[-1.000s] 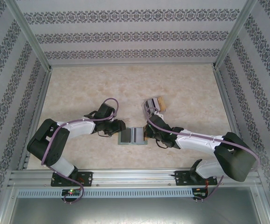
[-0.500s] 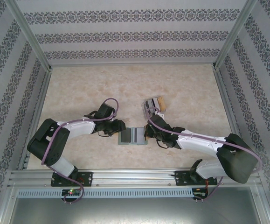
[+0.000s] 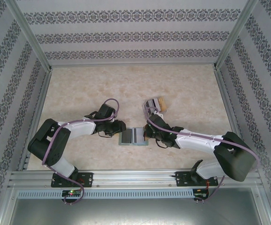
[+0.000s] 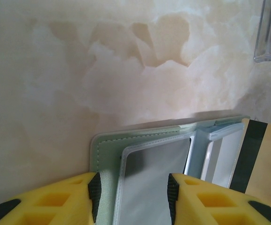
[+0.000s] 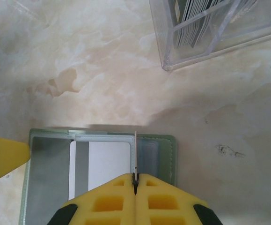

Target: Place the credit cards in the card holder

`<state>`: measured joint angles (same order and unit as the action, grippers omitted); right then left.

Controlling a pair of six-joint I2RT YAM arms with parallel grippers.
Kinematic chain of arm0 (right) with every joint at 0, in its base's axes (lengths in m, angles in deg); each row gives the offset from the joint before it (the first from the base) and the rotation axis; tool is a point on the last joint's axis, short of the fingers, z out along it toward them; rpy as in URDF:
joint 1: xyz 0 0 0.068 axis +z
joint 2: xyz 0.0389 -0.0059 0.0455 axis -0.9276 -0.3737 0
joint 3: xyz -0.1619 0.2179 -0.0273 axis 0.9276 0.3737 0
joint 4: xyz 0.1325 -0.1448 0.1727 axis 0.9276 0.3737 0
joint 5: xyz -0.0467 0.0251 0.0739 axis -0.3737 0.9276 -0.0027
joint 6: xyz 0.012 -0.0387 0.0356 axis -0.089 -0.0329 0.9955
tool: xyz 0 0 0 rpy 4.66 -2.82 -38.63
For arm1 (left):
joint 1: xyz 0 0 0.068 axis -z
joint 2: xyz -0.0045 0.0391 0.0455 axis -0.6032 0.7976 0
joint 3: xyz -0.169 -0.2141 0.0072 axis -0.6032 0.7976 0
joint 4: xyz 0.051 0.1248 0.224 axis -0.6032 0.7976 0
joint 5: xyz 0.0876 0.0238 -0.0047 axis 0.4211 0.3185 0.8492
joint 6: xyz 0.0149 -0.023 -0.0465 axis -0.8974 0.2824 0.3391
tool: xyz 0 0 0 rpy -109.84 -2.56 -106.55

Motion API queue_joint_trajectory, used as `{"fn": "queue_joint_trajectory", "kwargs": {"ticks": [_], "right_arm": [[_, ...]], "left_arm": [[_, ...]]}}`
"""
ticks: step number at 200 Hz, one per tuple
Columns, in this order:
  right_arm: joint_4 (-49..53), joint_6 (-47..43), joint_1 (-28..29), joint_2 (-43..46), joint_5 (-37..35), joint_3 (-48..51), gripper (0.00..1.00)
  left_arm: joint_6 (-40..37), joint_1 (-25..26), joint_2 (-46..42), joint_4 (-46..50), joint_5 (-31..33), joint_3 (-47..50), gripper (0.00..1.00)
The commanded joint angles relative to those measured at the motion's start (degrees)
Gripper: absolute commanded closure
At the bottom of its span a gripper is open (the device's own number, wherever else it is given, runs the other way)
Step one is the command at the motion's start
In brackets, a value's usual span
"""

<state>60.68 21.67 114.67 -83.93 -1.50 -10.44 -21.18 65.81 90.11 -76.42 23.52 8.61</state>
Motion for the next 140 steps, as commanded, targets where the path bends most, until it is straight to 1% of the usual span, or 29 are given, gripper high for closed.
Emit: {"fn": "queue_joint_trajectory", "kwargs": {"ticks": [1,52,89,107,140], "right_arm": [[-0.1,0.9,0.1,2.1,1.4,-1.5,1.0],[0.4,0.7,0.3,4.2,2.1,-3.3,1.0],[0.0,0.7,0.5,2.7,4.6,-5.3,1.0],[0.0,0.9,0.9,1.8,4.3,-5.8,1.0],[-0.3,0.8,0.9,1.4,4.7,-6.1,1.0]], "left_arm": [[-0.4,-0.4,1.6,-0.3,-0.5,0.9,0.57],[-0.4,-0.4,1.5,-0.3,-0.6,0.8,0.59],[-0.1,-0.4,0.7,-0.3,-0.3,1.0,0.61],[-0.2,-0.4,0.0,0.2,0.5,1.0,0.61],[-0.5,-0.4,-1.9,1.3,2.3,1.1,0.58]]}}
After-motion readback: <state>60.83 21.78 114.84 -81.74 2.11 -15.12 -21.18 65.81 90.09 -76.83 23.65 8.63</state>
